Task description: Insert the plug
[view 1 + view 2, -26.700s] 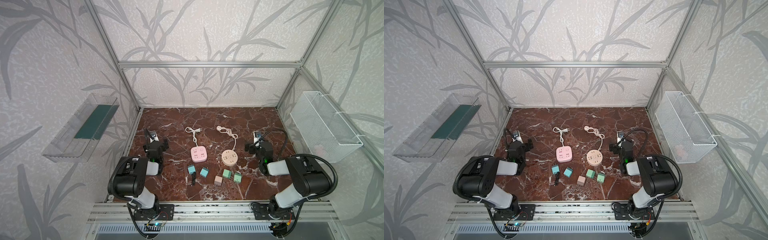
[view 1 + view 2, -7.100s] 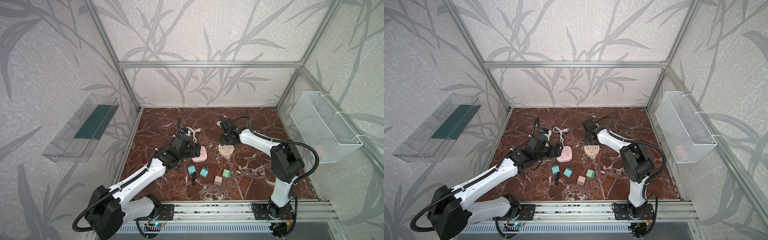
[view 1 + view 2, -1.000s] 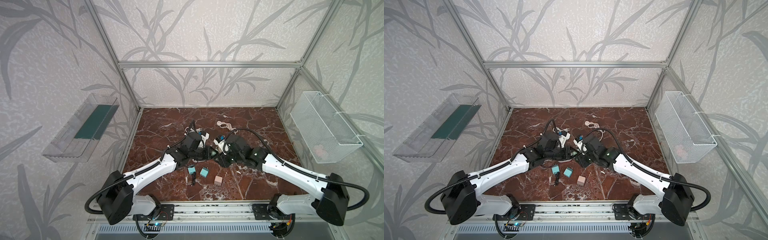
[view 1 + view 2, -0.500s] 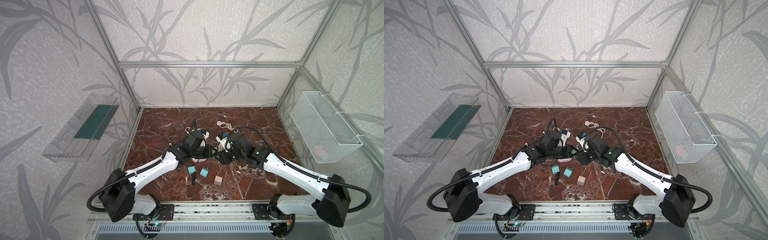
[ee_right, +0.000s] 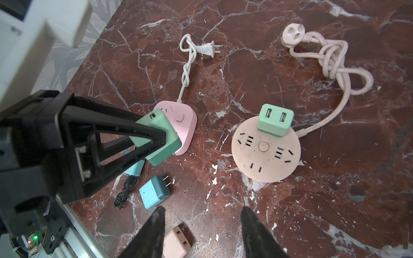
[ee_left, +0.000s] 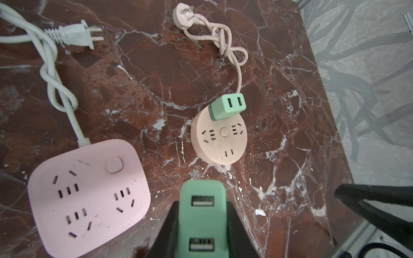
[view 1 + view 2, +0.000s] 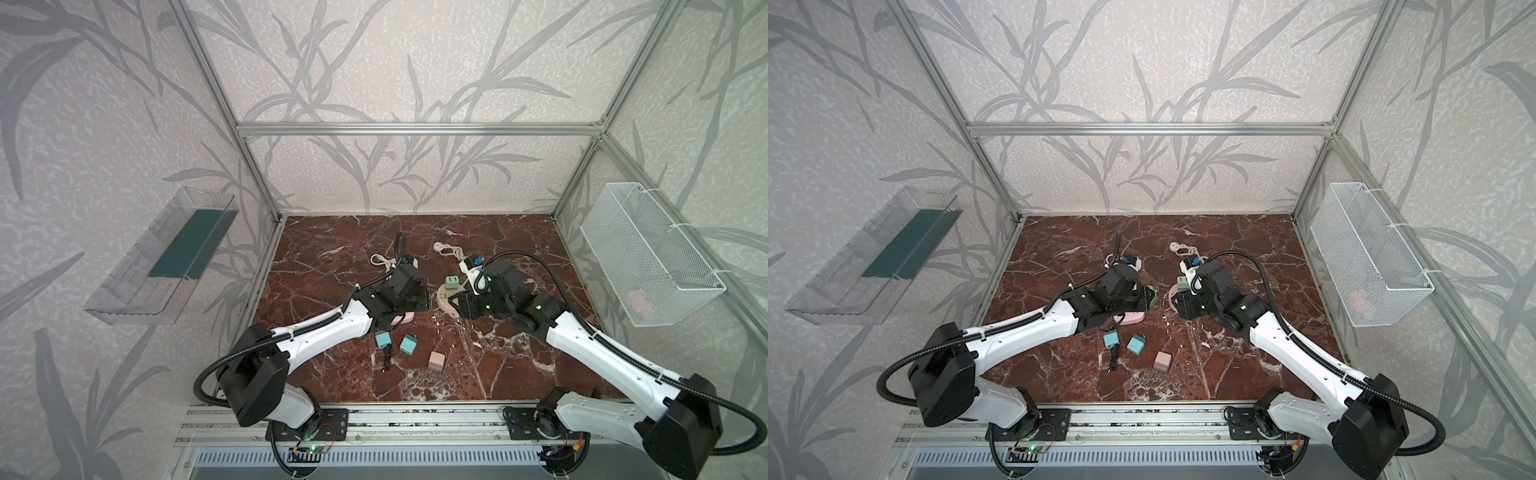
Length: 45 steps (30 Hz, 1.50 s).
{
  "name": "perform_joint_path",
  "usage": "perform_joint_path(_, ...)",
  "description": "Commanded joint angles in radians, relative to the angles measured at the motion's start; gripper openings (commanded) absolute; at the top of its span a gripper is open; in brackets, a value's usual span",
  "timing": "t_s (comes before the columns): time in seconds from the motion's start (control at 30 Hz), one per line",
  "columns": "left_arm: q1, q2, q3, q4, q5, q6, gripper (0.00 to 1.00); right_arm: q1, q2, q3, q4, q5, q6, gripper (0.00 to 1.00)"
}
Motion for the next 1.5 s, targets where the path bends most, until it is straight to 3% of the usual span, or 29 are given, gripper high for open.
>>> perform_joint_path(0.0, -0.046, 0.040, 0.017, 0.095, -0.189, 0.065, 0.00, -0.009, 0.000, -0.016, 0.041, 0.013, 0.004, 0.54)
perform_joint_path(0.27, -0.056, 0.167, -0.032, 0.363, -0.236, 0.052, 0.00, -0.033, -0.017, -0.040, 0.047, 0.061, -0.001, 0.53)
perform_joint_path(0.43, -0.056, 0.250, 0.004, 0.397, -0.244, 0.020, 0.00, -0.071, -0.056, -0.068, 0.045, 0.138, 0.024, 0.48)
perform_joint_path(0.67, -0.054, 0.311, 0.023, 0.456, -0.247, -0.011, 0.00, -0.158, -0.092, -0.111, 0.050, 0.093, 0.050, 0.46)
perform_joint_path(1.47, -0.054, 0.415, 0.145, 0.335, -0.294, -0.175, 0.00, -0.234, -0.121, -0.171, 0.108, 0.000, 0.076, 0.44)
